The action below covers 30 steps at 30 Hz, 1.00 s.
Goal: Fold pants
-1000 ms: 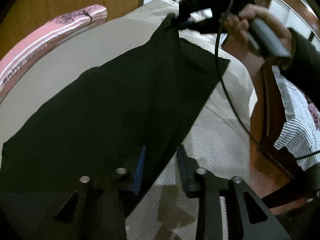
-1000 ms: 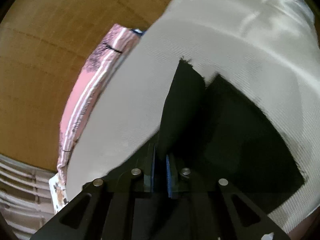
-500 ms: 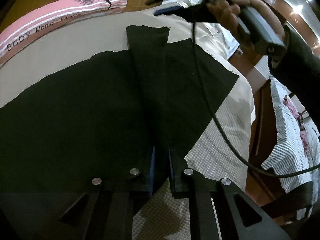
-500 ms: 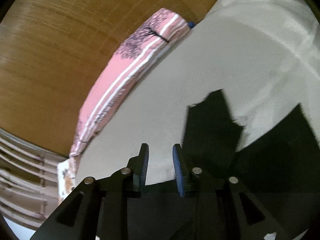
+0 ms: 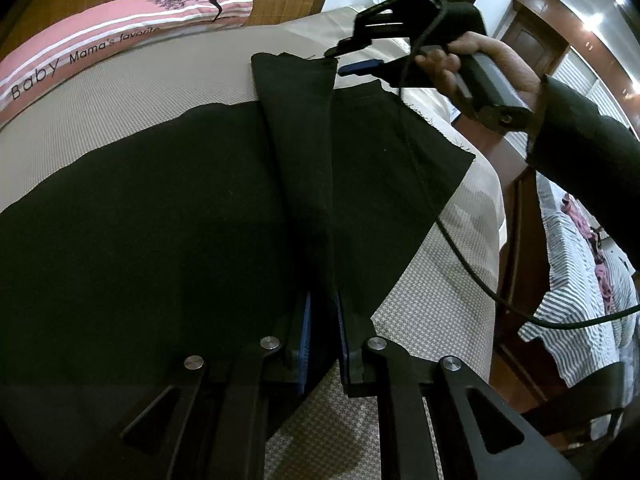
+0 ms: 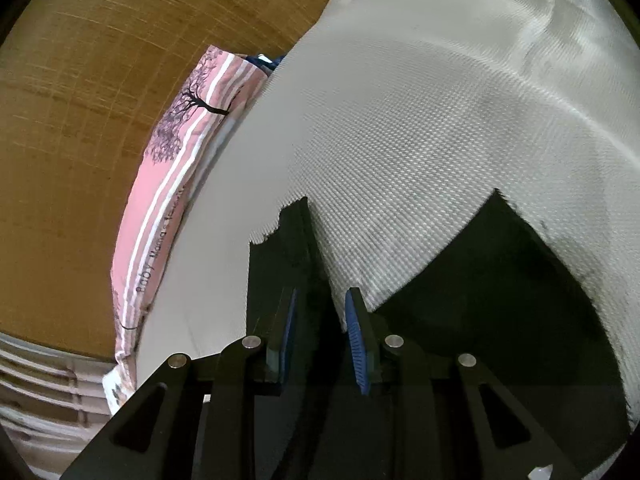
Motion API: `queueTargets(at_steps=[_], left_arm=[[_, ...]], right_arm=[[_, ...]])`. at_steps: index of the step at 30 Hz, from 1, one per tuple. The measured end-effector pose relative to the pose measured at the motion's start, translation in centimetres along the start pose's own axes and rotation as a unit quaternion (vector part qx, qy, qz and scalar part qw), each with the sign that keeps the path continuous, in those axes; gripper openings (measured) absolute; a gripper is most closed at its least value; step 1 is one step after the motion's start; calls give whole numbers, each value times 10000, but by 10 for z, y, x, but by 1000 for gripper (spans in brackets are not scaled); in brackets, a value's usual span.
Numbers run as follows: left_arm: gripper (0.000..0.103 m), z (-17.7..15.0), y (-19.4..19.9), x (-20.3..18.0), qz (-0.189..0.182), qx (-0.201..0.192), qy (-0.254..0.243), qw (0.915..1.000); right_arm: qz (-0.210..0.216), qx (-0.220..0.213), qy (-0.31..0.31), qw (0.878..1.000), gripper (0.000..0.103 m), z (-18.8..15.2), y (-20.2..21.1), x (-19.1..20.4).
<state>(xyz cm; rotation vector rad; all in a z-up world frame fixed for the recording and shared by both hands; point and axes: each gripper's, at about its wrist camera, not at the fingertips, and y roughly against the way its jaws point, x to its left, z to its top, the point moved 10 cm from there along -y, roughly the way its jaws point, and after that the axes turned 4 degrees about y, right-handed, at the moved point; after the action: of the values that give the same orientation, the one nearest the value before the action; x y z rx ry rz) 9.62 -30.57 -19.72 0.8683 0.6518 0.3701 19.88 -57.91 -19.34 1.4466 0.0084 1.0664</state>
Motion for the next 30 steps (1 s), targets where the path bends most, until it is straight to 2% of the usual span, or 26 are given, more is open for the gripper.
queueTargets(at_steps=[3, 4, 8, 12, 15, 17, 23, 26, 30], left_arm=[[12, 0, 0, -1, 10, 9, 2, 10000], [13, 0, 0, -1, 14, 10, 11, 10000], [12, 0, 1, 0, 72, 23, 9, 10000], [13, 0, 2, -5, 297, 43, -157, 9994], [13, 2, 3, -11, 566, 2, -315, 9979], [13, 2, 2, -17, 762, -19, -506, 9958], [13, -3, -4, -22, 1079, 46, -856, 9905], [13, -4, -5, -22, 1100, 75, -837, 9904], [13, -3, -6, -23, 1159, 74, -839, 9897]], right_arm=[[34, 7, 25, 10000, 19, 4, -7, 6], [36, 11, 53, 10000, 8, 4, -9, 9], [-8, -217, 368, 9991, 5, 6, 7, 19], [-176, -731, 676, 9949, 4, 7, 58, 13], [-228, -924, 474, 9943, 4, -5, 94, -16], [-514, -1008, 346, 9930, 4, -22, 112, -47], [-1194, -904, -125, 9886, 4, -78, 122, -125], [-1259, -932, -286, 9872, 3, -92, 121, -141], [-1302, -1072, -230, 9854, 3, -94, 124, -137]])
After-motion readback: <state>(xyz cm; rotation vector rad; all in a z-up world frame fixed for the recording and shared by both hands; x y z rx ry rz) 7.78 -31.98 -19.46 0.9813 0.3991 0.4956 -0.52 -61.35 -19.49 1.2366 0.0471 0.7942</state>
